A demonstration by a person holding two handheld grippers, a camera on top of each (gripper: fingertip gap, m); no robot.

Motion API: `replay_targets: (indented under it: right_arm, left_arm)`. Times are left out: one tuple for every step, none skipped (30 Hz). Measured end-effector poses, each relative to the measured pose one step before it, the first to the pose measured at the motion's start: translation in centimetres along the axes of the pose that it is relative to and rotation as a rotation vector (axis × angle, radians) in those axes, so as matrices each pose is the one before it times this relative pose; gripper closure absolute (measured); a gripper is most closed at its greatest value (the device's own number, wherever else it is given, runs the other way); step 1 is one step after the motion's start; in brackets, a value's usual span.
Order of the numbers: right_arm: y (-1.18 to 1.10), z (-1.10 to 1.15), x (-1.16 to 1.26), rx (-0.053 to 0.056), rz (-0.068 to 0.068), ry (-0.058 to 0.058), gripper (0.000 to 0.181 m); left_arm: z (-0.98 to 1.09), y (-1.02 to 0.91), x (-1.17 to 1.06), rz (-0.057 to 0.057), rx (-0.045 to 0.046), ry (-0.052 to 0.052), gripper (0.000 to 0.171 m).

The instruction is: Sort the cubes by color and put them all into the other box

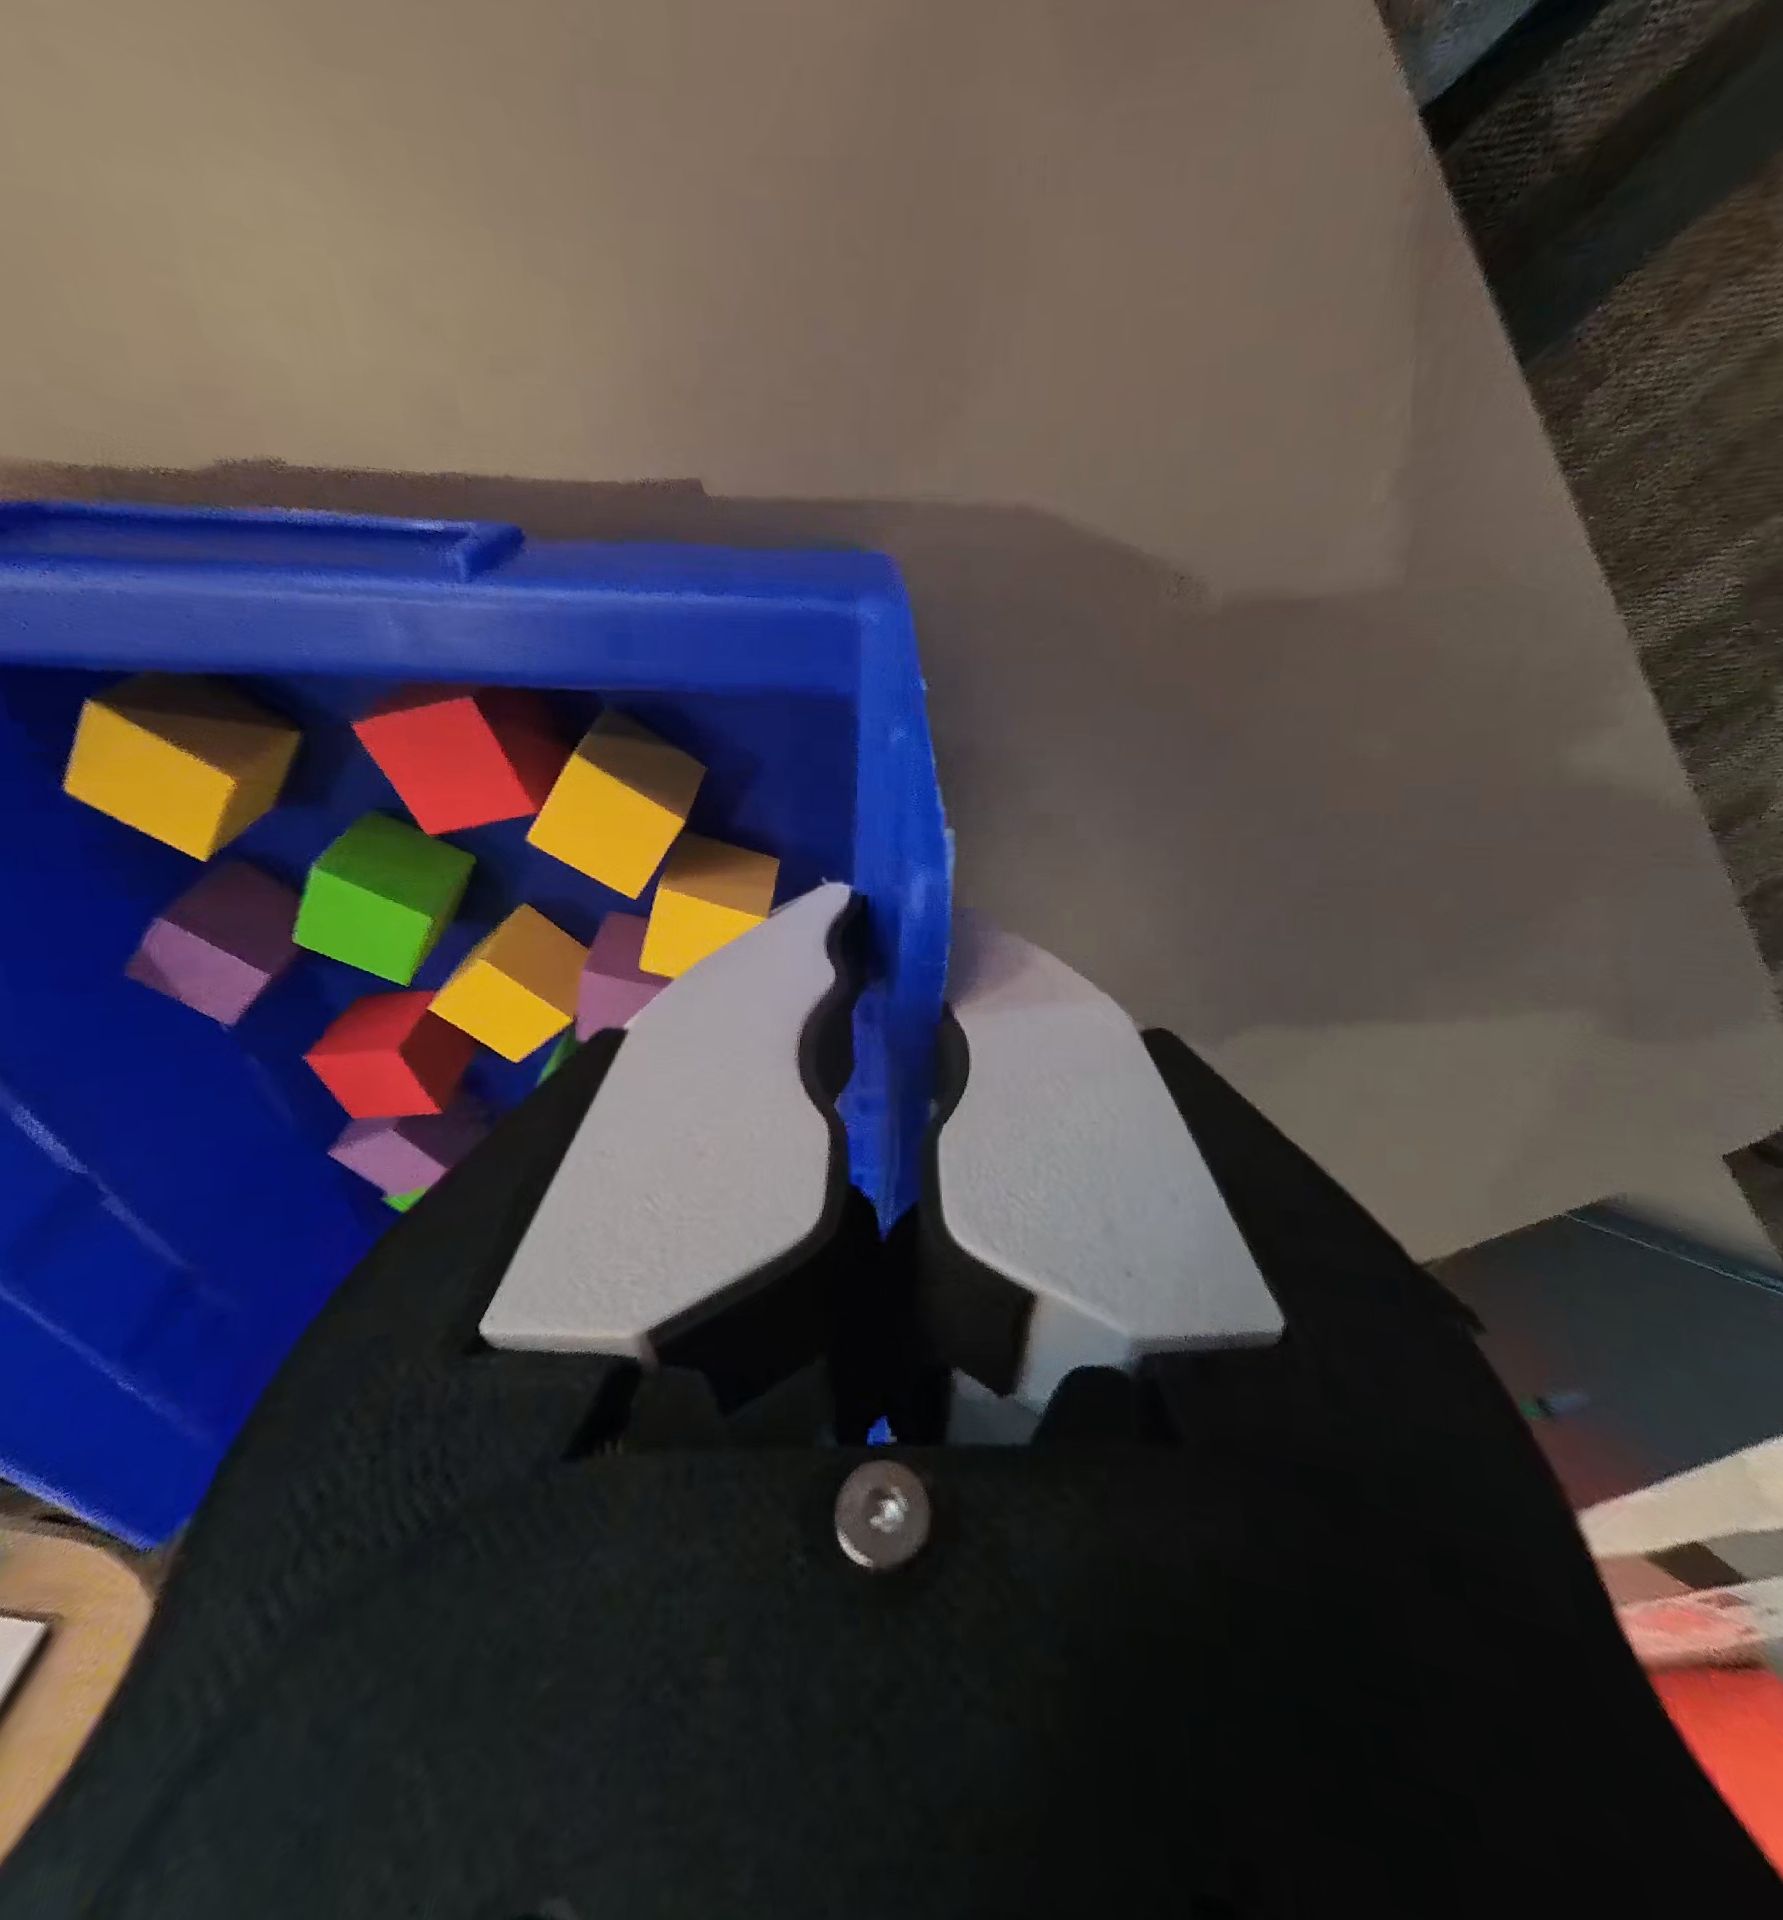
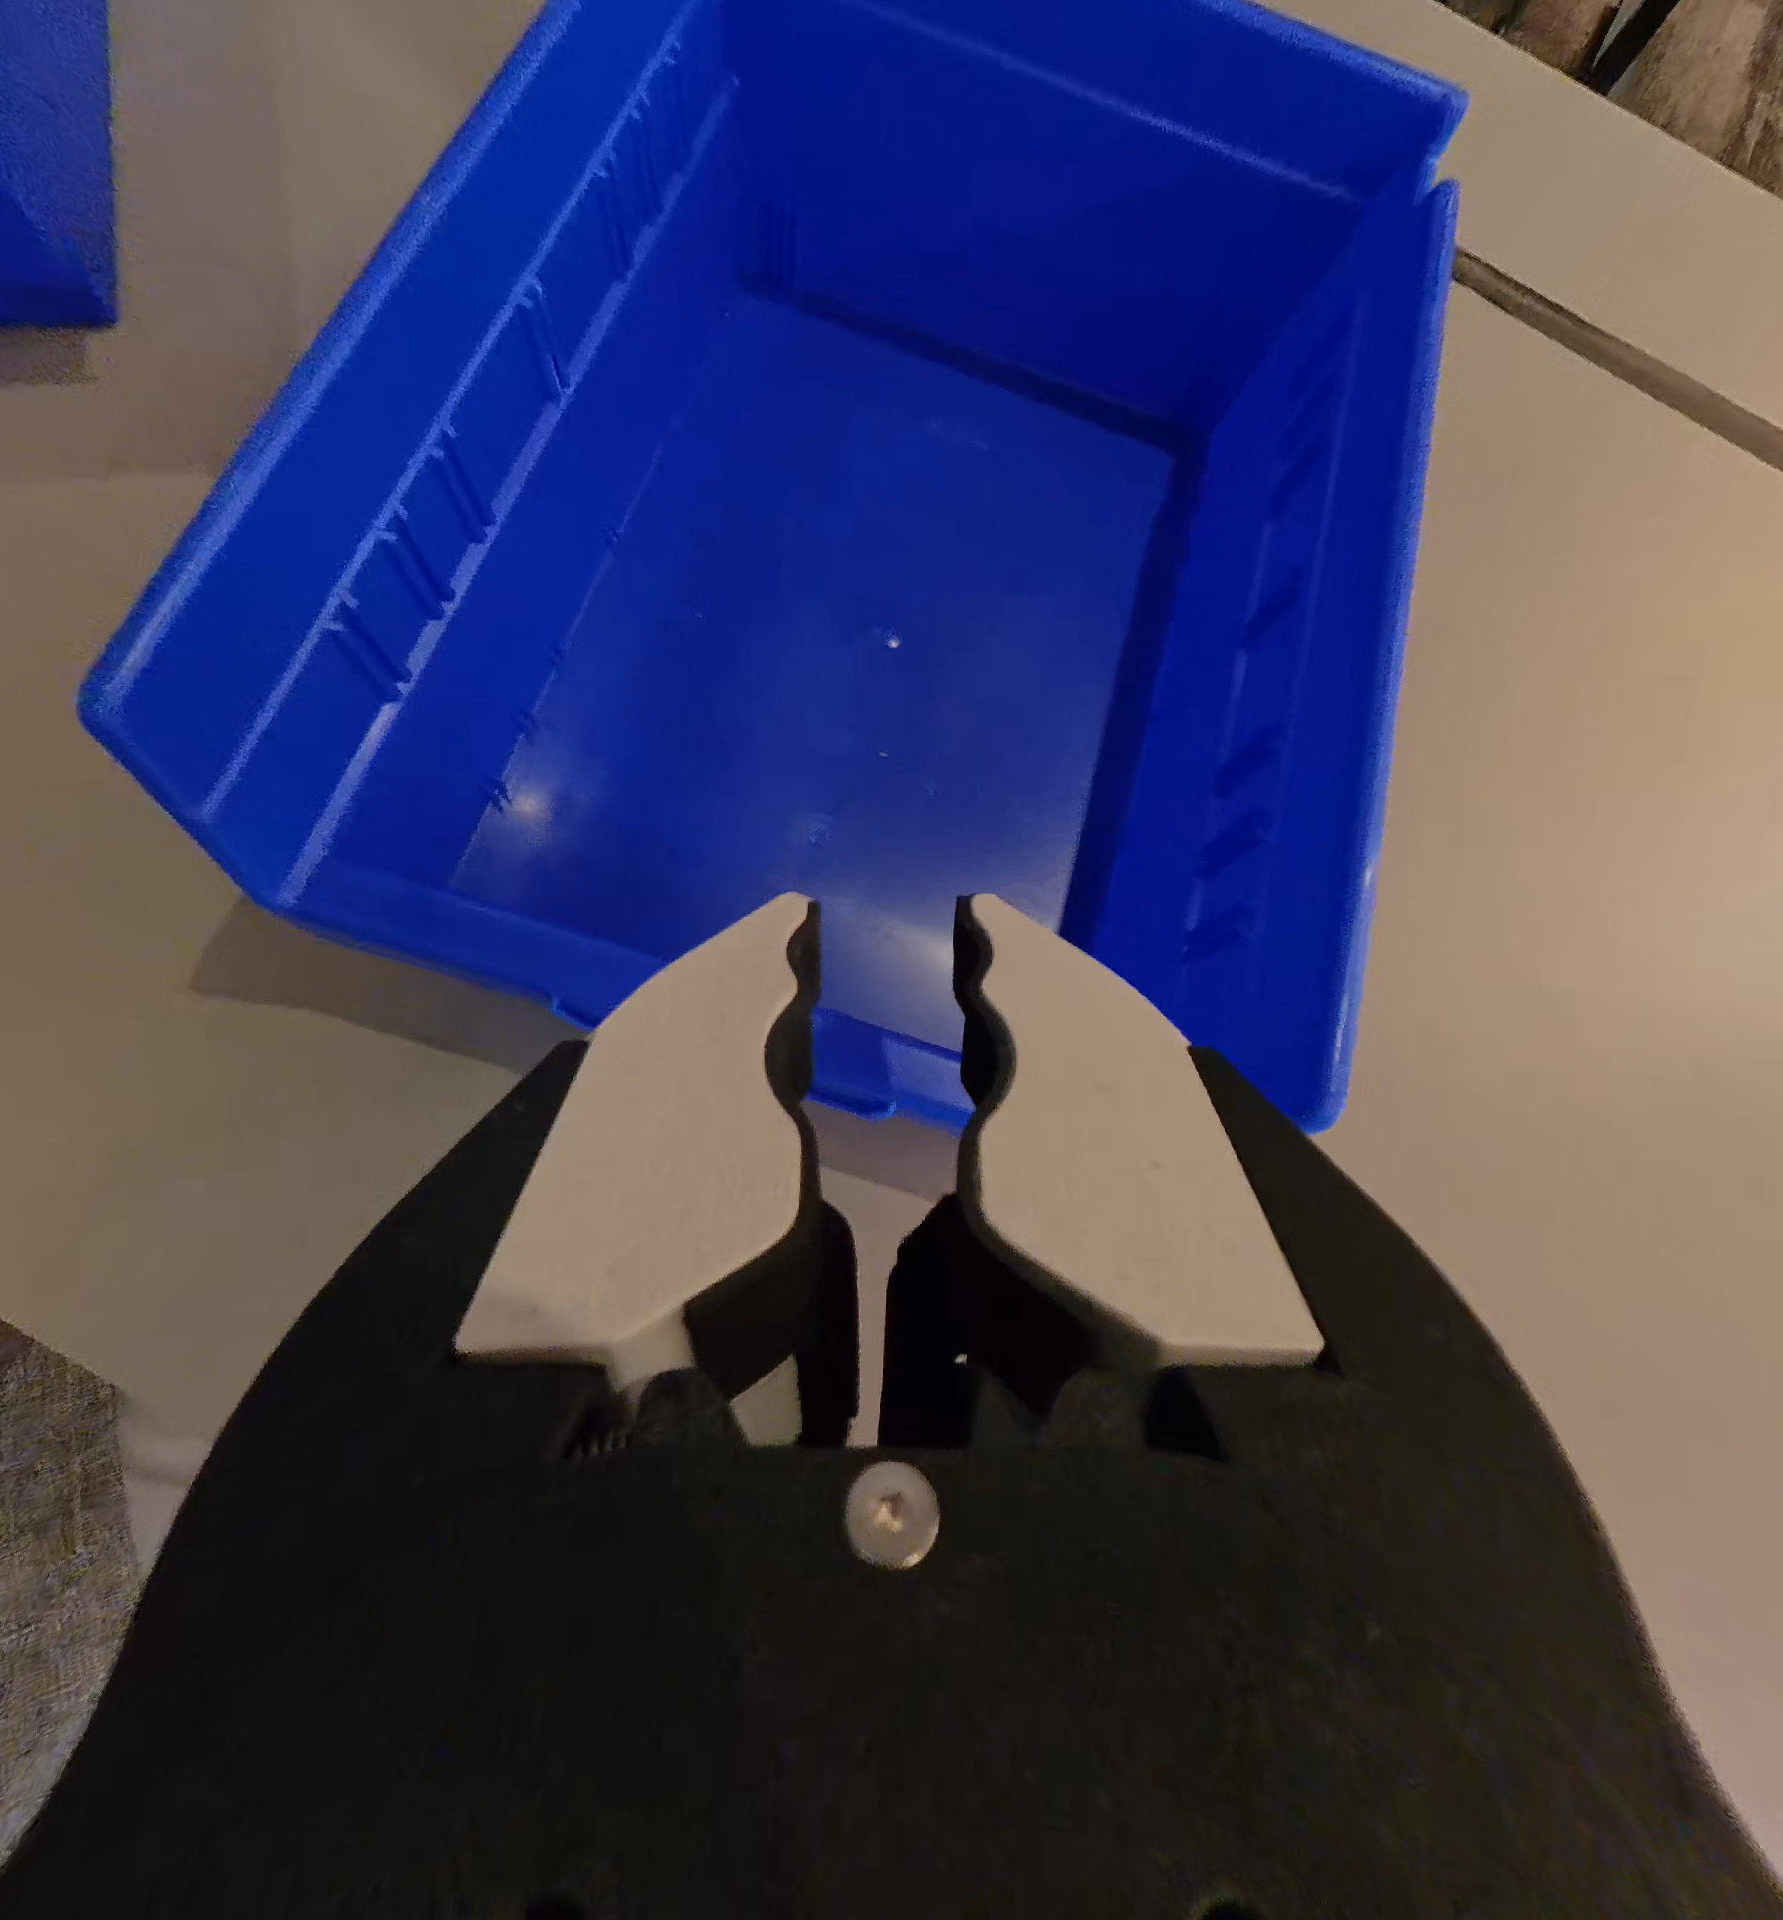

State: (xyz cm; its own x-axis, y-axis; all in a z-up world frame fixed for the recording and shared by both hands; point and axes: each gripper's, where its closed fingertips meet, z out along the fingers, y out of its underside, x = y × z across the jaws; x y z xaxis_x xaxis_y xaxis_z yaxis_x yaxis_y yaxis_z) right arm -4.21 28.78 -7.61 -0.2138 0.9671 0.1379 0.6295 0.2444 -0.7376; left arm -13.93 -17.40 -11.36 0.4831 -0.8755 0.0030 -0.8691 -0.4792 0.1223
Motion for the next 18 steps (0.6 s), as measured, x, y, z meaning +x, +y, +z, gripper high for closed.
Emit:
replay_targets:
  right_arm:
    - [-0.207,0.046,-0.161,0.0032,-0.0043,0.0002,0.157]
    - [-0.197,0.076,-0.147,0.0028,-0.0031,-0.0013,0.157]
    - [-0.171,0.098,-0.139,0.0011,-0.0016,-0.0025,0.157]
    - [-0.135,0.089,-0.134,0.0013,-0.0022,-0.0032,0.156]
    - [-0.095,0.088,-0.119,0.0016,-0.0046,-0.0033,0.156]
    - [-0.021,0.091,-0.098,-0.0015,-0.0063,-0.0037,0.156]
    - [0.009,0.099,-0.034,-0.0017,-0.0065,-0.0025,0.156]
    - [-0.012,0.099,0.008,0.0012,-0.0043,-0.0031,0.156]
    - [-0.033,0.108,0.008,0.0031,-0.0012,-0.0061,0.156]
    - [-0.027,0.129,0.075,0.0026,-0.0012,-0.0045,0.156]
    - [-0.039,0.126,0.121,0.0033,-0.0019,-0.0022,0.156]
    - [-0.053,0.129,0.111,0.0042,0.0002,-0.005,0.156]
    - [-0.075,0.118,0.094,0.0047,0.0022,-0.0056,0.156]
    - [-0.088,0.112,0.077,0.0067,0.0012,-0.0054,0.156]
    - [-0.097,0.123,0.03,0.0057,-0.0002,-0.0072,0.156]
    - [-0.108,0.153,-0.016,0.0064,0.0002,-0.0077,0.156]
    - [-0.079,0.201,-0.038,0.0033,-0.0005,-0.0069,0.157]
    - [-0.035,0.218,-0.084,-0.0007,-0.0021,-0.0064,0.157]
  left_arm:
    - [-0.008,0.213,0.24,-0.0232,0.00419,0.0056,0.162]
    - [-0.028,0.22,0.022,-0.0335,0.0055,0.0006,0.16]
    - [-0.049,0.209,-0.177,-0.0461,0.00441,-0.0071,0.151]
    - [-0.142,0.088,-0.109,-0.0523,0.01473,-0.002,0.145]
    - [-0.299,0.006,-0.073,-0.0518,0.02121,-0.0035,0.138]
    - [-0.462,0.032,-0.159,-0.0494,0.02249,-0.0146,0.129]
    - [-0.588,0.028,-0.236,-0.0524,0.02761,-0.0229,0.121]
    - [-0.698,-0.026,-0.249,-0.0609,0.03786,-0.0225,0.11]
    - [-0.796,0.013,-0.258,-0.0669,0.04251,-0.0194,0.103]
    - [-0.908,0.231,-0.492,-0.0659,0.03564,-0.0305,0.094]
    - [-1.069,0.356,-0.684,-0.0698,0.03824,-0.0356,0.089]
    - [-1.277,0.42,-1.161,-0.0849,0.0429,-0.0514,0.087]
    - [-1.435,0.481,-1.478,-0.1,0.0468,-0.0494,0.087]
    - [-1.497,0.619,-1.858,-0.1071,0.03697,-0.0531,0.087]
    - [-1.406,0.688,-2.384,-0.1059,0.0234,-0.071,0.088]
    - [-1.096,0.563,-2.522,-0.1007,0.01853,-0.0724,0.091]
    - [-0.697,0.479,-2.62,-0.0967,0.00584,-0.0788,0.097]
    - [-0.194,0.202,-2.141,-0.0856,0.00183,-0.0519,0.101]
